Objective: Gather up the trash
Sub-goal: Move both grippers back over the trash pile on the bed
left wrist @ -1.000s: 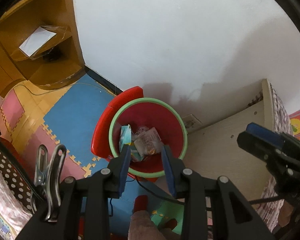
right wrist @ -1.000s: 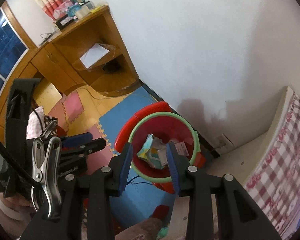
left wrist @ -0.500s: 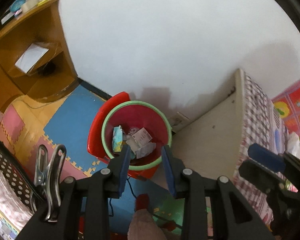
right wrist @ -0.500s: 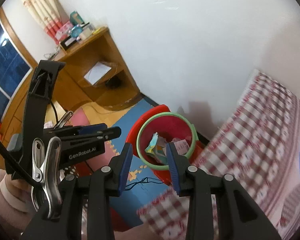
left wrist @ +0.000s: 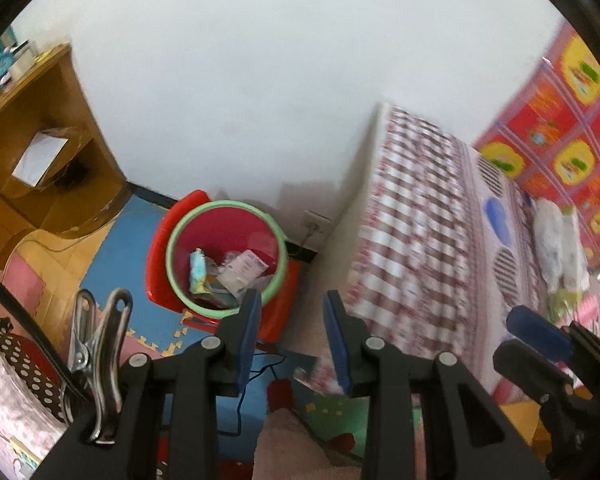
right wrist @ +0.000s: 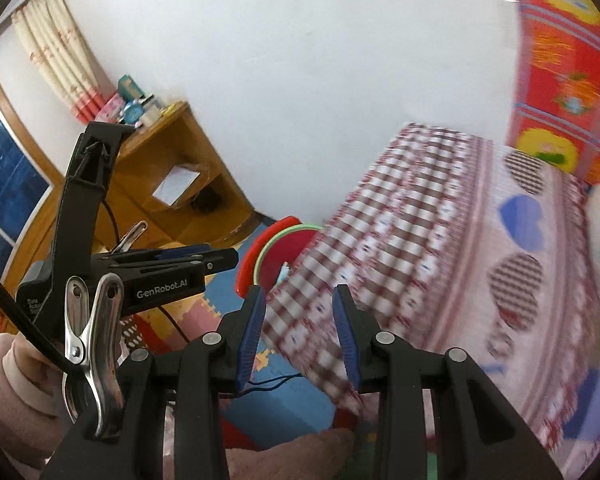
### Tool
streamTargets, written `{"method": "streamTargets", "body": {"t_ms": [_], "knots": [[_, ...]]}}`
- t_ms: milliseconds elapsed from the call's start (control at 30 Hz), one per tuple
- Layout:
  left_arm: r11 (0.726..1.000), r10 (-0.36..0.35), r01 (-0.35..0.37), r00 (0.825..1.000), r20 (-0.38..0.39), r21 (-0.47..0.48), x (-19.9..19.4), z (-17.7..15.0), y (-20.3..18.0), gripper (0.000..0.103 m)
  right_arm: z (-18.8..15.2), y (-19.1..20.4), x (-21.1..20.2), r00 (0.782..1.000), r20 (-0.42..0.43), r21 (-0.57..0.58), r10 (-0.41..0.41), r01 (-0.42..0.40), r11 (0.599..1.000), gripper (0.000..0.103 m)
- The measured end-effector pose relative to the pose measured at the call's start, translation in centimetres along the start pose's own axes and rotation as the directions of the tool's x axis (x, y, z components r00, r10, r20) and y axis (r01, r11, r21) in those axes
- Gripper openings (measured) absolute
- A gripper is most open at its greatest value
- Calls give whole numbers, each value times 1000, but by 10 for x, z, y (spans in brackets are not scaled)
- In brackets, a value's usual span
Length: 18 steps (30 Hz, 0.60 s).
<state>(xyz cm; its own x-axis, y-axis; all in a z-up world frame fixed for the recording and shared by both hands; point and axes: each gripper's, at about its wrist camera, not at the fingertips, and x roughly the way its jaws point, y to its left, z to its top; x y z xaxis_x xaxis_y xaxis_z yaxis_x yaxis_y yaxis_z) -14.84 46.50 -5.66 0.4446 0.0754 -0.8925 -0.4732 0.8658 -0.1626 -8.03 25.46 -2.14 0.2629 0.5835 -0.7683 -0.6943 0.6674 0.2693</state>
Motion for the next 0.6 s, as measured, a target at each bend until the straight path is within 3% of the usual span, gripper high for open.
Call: {"method": "streamTargets", "body": {"t_ms": [600], "knots": [[978, -105, 98, 994, 26, 185, -48, -70, -161, 33, -89, -90, -152, 979, 129, 135, -156, 139, 981, 36]]}}
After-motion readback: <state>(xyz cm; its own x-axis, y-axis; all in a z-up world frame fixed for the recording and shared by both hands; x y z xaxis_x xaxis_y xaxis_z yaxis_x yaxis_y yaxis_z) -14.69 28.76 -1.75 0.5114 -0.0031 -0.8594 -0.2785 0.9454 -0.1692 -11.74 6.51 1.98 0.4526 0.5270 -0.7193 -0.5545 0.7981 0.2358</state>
